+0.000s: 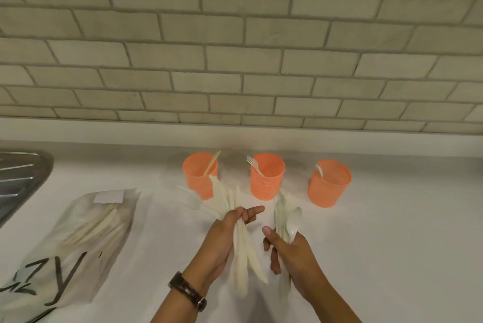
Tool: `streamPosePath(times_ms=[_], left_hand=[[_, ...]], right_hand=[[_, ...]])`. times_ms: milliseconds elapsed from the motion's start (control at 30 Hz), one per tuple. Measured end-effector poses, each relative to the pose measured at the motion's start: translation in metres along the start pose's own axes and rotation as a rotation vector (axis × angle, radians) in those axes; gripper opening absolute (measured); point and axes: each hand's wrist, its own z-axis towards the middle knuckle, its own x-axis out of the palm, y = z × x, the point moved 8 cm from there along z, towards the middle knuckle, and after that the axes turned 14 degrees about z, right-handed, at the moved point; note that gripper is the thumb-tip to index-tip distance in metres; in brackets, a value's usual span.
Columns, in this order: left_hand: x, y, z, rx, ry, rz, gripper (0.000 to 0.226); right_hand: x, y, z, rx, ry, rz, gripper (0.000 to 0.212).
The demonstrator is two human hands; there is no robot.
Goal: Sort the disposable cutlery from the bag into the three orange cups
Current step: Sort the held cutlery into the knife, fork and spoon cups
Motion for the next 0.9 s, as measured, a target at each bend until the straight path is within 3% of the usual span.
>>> streamPosePath(times_ms=[100, 267, 433, 533, 700, 833, 900], left_hand=[[0.018, 0.003, 0.002, -0.063, 0.009, 0.045, 0.038], [0.036, 0.006, 0.006, -0.049, 0.185, 0.189, 0.034], [0.039, -0.001, 0.004, -0.077, 0.306, 0.338, 0.03], [0.044, -0.008, 0.005, -0.021, 0.299, 0.439, 0.028], [0.038, -0.014, 0.014, 0.156, 0.098, 0.624, 0.059], [0.015, -0.017, 0.018, 0.183, -0.215, 0.471, 0.039], [0.002, -0.016, 0.02, 0.203, -0.277, 0.32, 0.027]], right_hand=[[0.013, -0.006, -0.005, -0.013, 0.077, 0.064, 0.041], [0.013, -0.008, -0.006, 0.006, 0.102, 0.105, 0.065], [0.011, -0.006, -0.005, 0.016, 0.165, 0.071, 0.039], [0.01, -0.006, -0.004, 0.017, 0.148, 0.033, 0.027], [0.006, -0.006, -0.001, 0.007, 0.054, 0.051, 0.006], [-0.002, -0.007, -0.001, 0.046, 0.051, 0.213, 0.007], [-0.007, -0.007, 0.0, 0.07, 0.083, 0.339, 0.008]])
